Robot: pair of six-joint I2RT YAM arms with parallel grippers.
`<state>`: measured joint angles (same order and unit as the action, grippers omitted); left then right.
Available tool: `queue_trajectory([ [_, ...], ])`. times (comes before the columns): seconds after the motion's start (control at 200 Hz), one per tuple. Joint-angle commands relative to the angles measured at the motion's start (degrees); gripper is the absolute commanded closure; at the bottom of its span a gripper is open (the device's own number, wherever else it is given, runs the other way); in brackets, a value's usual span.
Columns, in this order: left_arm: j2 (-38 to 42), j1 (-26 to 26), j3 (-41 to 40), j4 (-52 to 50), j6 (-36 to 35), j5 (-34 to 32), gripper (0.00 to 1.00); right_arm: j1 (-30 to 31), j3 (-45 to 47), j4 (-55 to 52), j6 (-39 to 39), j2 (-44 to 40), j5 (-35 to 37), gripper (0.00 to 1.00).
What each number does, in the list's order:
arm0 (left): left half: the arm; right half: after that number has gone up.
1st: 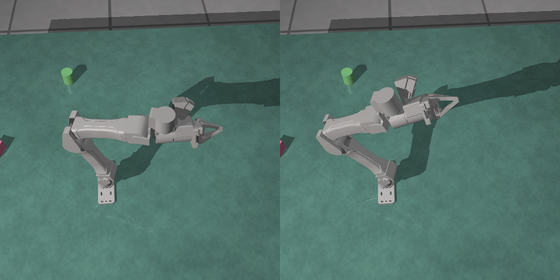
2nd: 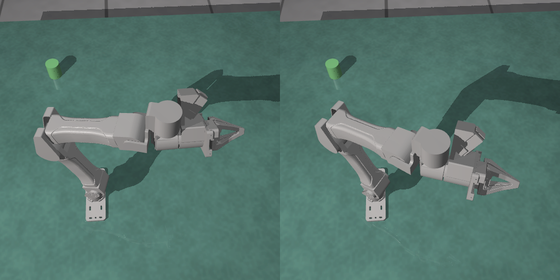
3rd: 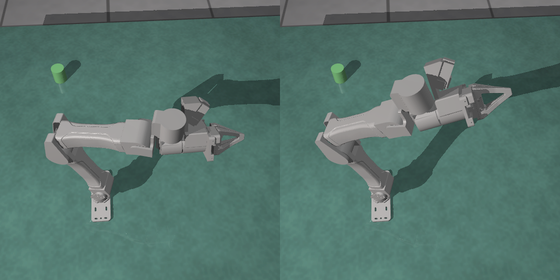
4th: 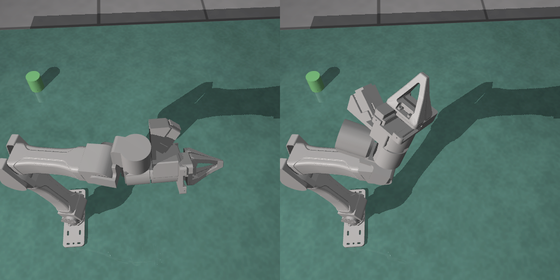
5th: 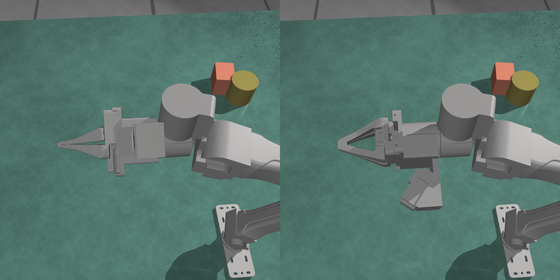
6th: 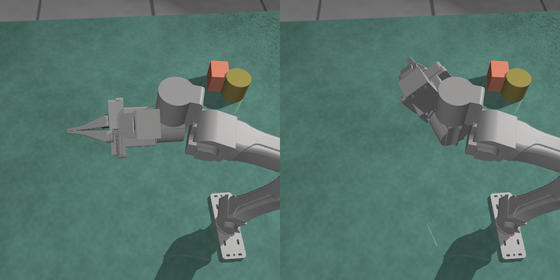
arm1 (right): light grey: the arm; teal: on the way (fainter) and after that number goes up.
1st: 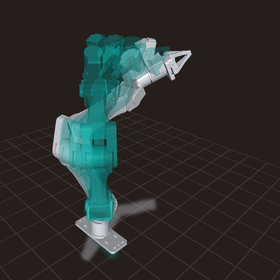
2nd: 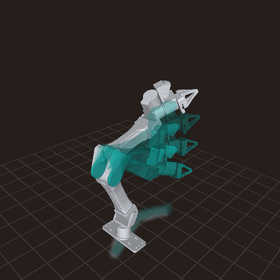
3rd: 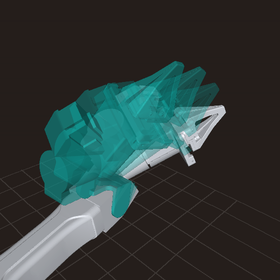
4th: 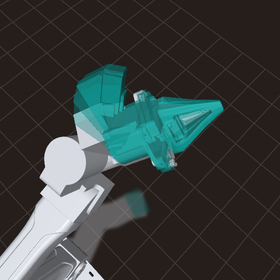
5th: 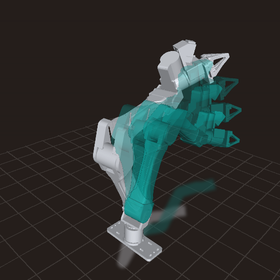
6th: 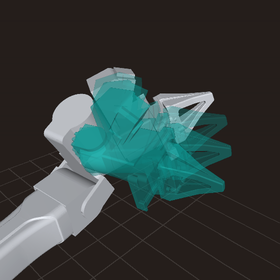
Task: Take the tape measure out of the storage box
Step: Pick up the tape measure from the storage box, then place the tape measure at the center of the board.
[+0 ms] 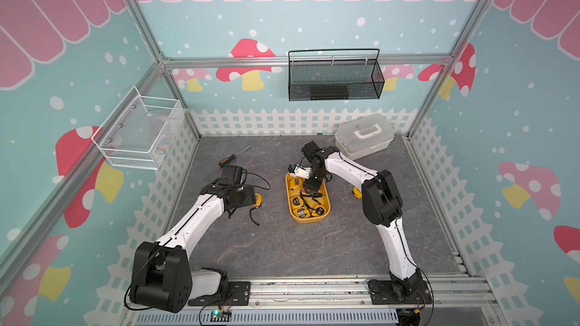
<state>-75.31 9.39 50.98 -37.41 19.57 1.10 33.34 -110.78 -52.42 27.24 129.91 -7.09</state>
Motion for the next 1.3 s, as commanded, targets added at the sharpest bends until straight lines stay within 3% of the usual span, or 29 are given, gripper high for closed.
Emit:
queue_trajectory([
  [0.0, 1.42, -0.42, -1.0, 0.54, 0.65, -0.33, 0.29, -0.6, 0.22, -0.49, -1.31, -4.16, -2.0, 0.49],
  [0.796, -3.39, -0.43, 4.26, 0.93, -1.2, 1.5, 0.29, -9.03, -1.49, -3.09, -3.11, -17.5, -1.54, 0.51],
  [1.041, -4.59, -0.4, 4.68, 1.85, -1.29, 2.86, 0.29, -13.56, 5.54, -2.5, -4.42, -23.07, -1.11, 0.51],
  [1.296, -6.07, -0.44, 4.9, 2.63, -2.16, 4.56, 0.29, -16.5, 21.04, 2.08, -9.0, -29.02, 0.36, 0.51],
])
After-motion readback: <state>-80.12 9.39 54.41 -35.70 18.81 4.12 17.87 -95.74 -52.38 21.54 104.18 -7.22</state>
